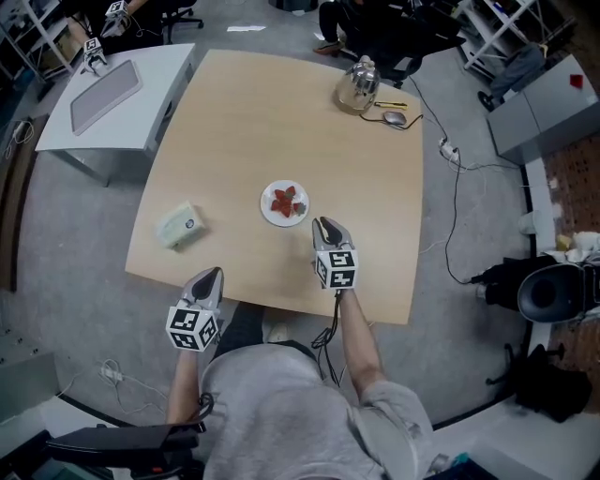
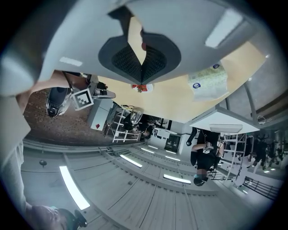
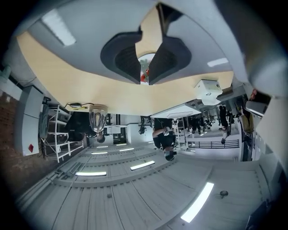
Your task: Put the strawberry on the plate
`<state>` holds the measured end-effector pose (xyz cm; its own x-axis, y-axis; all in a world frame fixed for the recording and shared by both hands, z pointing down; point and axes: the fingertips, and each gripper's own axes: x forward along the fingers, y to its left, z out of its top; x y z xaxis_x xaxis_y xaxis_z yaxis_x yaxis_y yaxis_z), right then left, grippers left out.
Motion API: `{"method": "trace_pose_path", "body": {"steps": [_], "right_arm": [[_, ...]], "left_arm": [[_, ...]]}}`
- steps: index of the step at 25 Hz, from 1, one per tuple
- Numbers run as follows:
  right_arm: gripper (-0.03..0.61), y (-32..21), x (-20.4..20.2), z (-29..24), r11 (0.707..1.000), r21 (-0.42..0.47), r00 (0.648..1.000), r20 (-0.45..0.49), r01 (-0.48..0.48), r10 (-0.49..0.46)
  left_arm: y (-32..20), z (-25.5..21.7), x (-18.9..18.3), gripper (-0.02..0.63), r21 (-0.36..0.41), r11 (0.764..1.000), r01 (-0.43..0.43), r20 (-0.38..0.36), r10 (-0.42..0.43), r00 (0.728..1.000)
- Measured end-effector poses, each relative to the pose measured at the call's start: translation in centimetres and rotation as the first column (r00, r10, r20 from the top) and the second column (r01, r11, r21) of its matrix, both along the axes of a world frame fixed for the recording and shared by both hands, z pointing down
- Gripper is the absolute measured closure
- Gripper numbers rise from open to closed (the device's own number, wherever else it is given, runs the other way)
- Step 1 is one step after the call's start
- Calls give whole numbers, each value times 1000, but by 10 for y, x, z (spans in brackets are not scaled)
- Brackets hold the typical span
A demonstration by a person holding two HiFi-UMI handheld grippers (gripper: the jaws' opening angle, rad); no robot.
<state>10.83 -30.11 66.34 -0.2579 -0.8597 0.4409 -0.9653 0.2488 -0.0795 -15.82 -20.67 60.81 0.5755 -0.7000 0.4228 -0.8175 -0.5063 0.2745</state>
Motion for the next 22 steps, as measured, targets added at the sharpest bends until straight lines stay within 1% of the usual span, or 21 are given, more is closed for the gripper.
{"method": "trace_pose_path", "body": {"steps": [4,10,17,22], "right_arm": [[535,20,5,-17,999,33,1000,-4,-24,24],[565,54,20,-44,994,82,997,-4,-72,73],[571,100,37,-67,985,120,992,-15,-124,127],[571,134,46,-80,977,147,988,0,-155,157]], "left_arm": [[6,-9,6,594,21,1000,-15,-10,15,1000],[14,-32,18,594,86,995,-44,-25,46,999],[31,-60,34,594,155,985,-78,-45,86,995],[48,-72,49,594,184,977,-108,-56,120,991]]}}
